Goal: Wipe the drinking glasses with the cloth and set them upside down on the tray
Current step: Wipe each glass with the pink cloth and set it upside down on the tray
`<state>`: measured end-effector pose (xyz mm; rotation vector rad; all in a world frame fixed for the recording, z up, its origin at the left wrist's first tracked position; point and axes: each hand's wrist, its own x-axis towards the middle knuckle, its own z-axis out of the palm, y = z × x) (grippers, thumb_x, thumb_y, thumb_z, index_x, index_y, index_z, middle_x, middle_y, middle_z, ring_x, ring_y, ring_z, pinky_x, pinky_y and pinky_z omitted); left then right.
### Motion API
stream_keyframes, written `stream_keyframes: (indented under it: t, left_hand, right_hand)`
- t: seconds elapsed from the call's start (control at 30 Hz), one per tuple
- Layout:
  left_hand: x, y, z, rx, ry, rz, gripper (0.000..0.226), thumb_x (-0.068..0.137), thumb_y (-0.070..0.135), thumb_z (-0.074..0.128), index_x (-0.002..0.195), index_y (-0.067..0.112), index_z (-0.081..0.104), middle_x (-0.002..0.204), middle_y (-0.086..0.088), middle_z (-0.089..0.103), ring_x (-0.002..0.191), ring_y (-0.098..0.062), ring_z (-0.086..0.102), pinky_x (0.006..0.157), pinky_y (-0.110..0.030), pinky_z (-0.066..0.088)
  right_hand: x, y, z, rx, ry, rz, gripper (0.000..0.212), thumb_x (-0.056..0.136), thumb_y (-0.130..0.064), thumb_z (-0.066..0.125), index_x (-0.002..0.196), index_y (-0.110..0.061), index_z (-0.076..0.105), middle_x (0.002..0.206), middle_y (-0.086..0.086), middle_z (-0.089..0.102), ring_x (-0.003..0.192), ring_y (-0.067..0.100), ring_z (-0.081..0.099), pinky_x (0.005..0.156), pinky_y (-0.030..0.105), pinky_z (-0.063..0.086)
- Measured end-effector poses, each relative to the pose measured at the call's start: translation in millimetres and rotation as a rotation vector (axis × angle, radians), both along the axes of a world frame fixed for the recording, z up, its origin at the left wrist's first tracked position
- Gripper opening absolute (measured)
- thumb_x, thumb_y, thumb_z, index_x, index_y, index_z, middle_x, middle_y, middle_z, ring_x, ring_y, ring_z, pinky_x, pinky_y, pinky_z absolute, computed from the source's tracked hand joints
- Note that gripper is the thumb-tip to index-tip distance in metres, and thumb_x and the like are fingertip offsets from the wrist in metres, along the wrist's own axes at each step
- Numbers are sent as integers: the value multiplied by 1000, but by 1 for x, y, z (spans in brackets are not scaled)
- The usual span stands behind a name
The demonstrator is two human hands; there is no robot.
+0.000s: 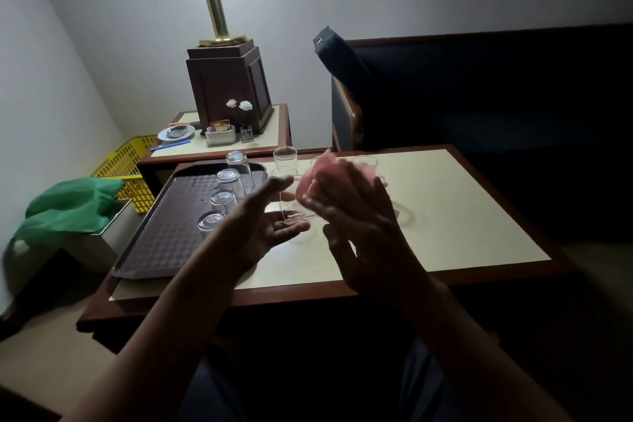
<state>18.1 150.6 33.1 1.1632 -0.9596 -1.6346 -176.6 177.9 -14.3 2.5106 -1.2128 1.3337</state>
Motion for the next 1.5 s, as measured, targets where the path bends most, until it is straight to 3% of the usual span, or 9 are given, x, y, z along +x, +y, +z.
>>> stream_keyframes:
  t: [0.2, 0.27, 0.43, 0.6, 0.73, 0.83, 0.93, 1.17, 1.5]
  left_hand:
    - [22, 2, 5, -181, -170, -104, 51, 84, 25, 78, 132, 17, 62, 120, -21, 72, 102, -31, 72, 90, -36, 54]
    - [26, 3, 6, -264, -84, -125, 50, 87, 8, 75, 134, 18, 63, 121, -19, 73, 110, -37, 72, 87, -34, 61]
    - [17, 12, -3, -481, -99, -92, 65, 78, -3, 76, 138, 16, 59, 126, -14, 72, 109, -37, 72, 88, -37, 62]
    - [10, 14, -26, -727, -306, -83, 73, 70, -23, 81, 129, 15, 61, 129, -7, 68, 116, -30, 70, 93, -36, 61]
    - [12, 13, -36, -626, -253, -113, 77, 73, -27, 75, 134, 16, 55, 138, 2, 63, 128, -26, 64, 97, -28, 56]
    - [14, 9, -32, -324, -57, -168, 72, 88, -5, 74, 146, 29, 49, 141, -7, 59, 118, -27, 70, 86, -29, 60]
    - [16, 2, -25, -124, 47, -185, 40, 99, 30, 68, 138, 23, 61, 141, -30, 57, 119, -46, 66, 95, -44, 61]
    - [34, 3, -19, -197, 25, -151, 49, 89, 10, 76, 135, 13, 62, 135, -30, 61, 108, -43, 68, 82, -37, 63]
    - [34, 9, -24, -625, -108, -156, 68, 75, -29, 70, 136, -6, 50, 140, -16, 61, 129, -38, 61, 101, -40, 56]
  right_hand:
    - [-21, -15, 35, 256, -189, 286, 40, 100, -34, 55, 137, -21, 63, 134, -14, 64, 126, -16, 54, 102, 12, 49]
    - [-30, -21, 50, 492, -290, 362, 45, 99, -30, 68, 142, -19, 59, 125, -6, 70, 110, 0, 69, 84, 15, 58]
    - [-27, -37, 48, 987, -746, 290, 48, 90, -48, 66, 131, -22, 67, 124, 14, 73, 105, 34, 74, 95, 56, 60]
    - [-32, -30, 43, 1403, -874, 282, 70, 77, -52, 71, 132, -10, 59, 131, 26, 64, 93, 33, 71, 70, 39, 61]
    - [-36, -24, 41, 1222, -789, 287, 55, 79, -38, 79, 128, -18, 64, 130, 23, 65, 108, 44, 72, 92, 55, 62]
    - [-29, -18, 41, 828, -641, 220, 46, 85, -23, 85, 127, -25, 67, 122, 0, 69, 92, 20, 75, 68, 30, 64]
    - [-25, -21, 31, 485, -355, 171, 51, 83, -20, 88, 129, -23, 67, 123, -19, 67, 111, 2, 67, 92, 21, 60]
    - [-34, -28, 33, 124, 148, 180, 65, 82, -45, 87, 140, -28, 64, 139, -6, 67, 130, 16, 58, 102, 23, 47]
    - [-31, -21, 45, 776, -292, 286, 55, 84, -23, 86, 132, -28, 61, 122, -12, 65, 112, 12, 67, 89, 35, 64]
